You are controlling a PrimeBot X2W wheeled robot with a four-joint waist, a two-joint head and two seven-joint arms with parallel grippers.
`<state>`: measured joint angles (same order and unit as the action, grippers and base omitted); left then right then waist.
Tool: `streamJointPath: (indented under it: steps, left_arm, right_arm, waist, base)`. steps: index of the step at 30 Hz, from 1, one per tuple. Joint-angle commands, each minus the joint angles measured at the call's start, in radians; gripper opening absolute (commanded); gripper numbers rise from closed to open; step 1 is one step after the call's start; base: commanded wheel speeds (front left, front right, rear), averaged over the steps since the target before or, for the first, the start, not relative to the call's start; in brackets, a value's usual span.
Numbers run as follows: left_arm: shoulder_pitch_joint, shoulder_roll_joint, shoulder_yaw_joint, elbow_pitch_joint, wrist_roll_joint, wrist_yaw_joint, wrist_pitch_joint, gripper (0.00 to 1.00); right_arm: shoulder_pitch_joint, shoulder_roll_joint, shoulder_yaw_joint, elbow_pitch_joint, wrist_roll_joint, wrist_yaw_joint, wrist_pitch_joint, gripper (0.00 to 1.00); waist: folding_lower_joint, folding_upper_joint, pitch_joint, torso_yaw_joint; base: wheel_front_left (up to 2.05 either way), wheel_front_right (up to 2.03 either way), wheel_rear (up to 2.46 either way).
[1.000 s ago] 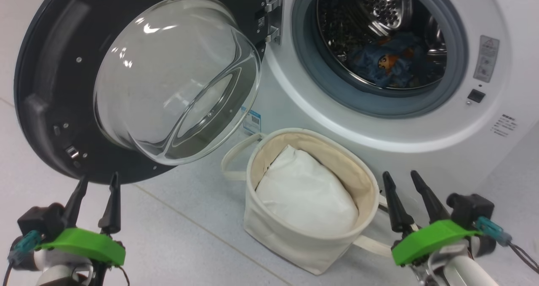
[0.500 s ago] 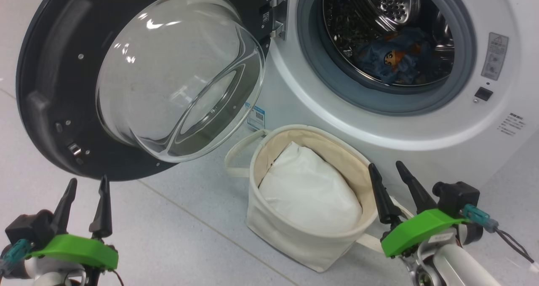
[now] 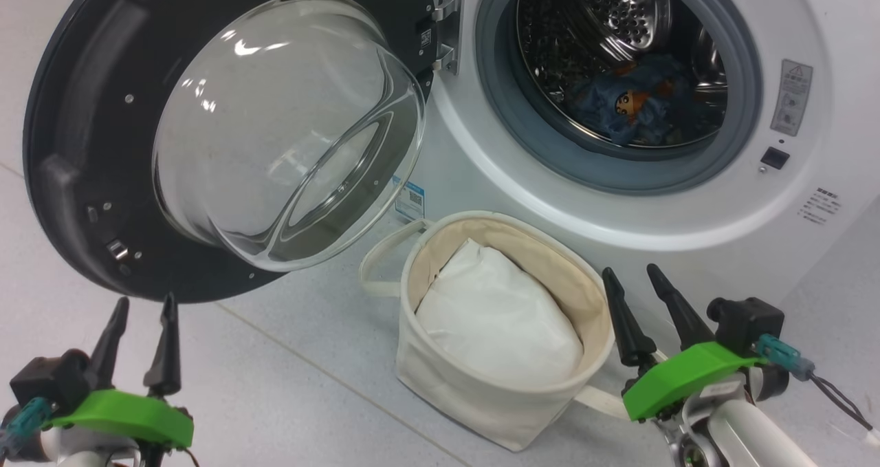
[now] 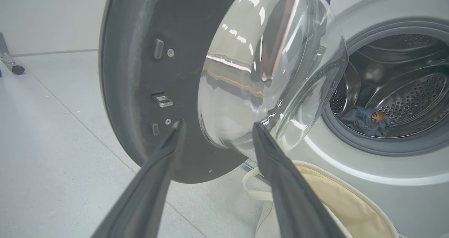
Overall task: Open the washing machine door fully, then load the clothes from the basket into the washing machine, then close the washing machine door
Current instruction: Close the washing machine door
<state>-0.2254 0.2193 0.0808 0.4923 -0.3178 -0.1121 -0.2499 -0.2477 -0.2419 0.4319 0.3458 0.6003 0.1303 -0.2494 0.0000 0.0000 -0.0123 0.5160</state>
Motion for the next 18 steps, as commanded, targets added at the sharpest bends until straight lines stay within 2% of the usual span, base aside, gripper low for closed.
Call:
streamJointPath:
  steps: [1, 2, 8, 12, 14, 18]
  left_arm:
    - [-0.030, 0.027, 0.039, -0.031, 0.008, -0.001, -0.012, 0.11]
    - [-0.031, 0.029, 0.035, -0.034, 0.008, -0.002, -0.012, 0.00]
    - [-0.046, 0.067, -0.006, -0.128, 0.031, -0.012, -0.012, 0.00]
    - [-0.092, 0.104, 0.041, -0.245, -0.069, -0.015, 0.009, 0.00]
    - [-0.118, 0.143, 0.067, -0.301, -0.108, -0.016, 0.037, 0.00]
    - [-0.181, 0.202, 0.127, -0.338, -0.193, -0.017, 0.104, 0.00]
  right_arm:
    - [-0.021, -0.012, 0.011, -0.027, 0.006, 0.000, -0.012, 1.00]
    - [-0.019, -0.012, 0.010, -0.027, 0.006, 0.000, -0.012, 1.00]
    - [0.001, -0.015, -0.005, -0.031, 0.004, 0.000, -0.012, 1.00]
    - [0.023, -0.018, -0.024, -0.038, -0.001, 0.000, -0.012, 1.00]
    - [0.034, -0.017, -0.034, -0.042, -0.004, 0.000, -0.012, 1.00]
    - [0.052, -0.016, -0.056, -0.053, -0.012, 0.000, -0.012, 1.00]
  waist:
    - [0.0000, 0.0000, -0.001, -0.001]
    - [0.0000, 0.0000, -0.002, -0.001]
    - [0.0000, 0.0000, -0.011, -0.006]
    - [0.0000, 0.0000, -0.020, -0.009]
    - [0.0000, 0.0000, -0.023, -0.012]
    - [0.0000, 0.0000, -0.028, -0.018]
  base:
    - [0.00, 0.00, 0.00]
    - [0.00, 0.00, 0.00]
    - [0.00, 0.00, 0.00]
    - [0.00, 0.00, 0.00]
    - [0.00, 0.00, 0.00]
    - [0.00, 0.00, 0.00]
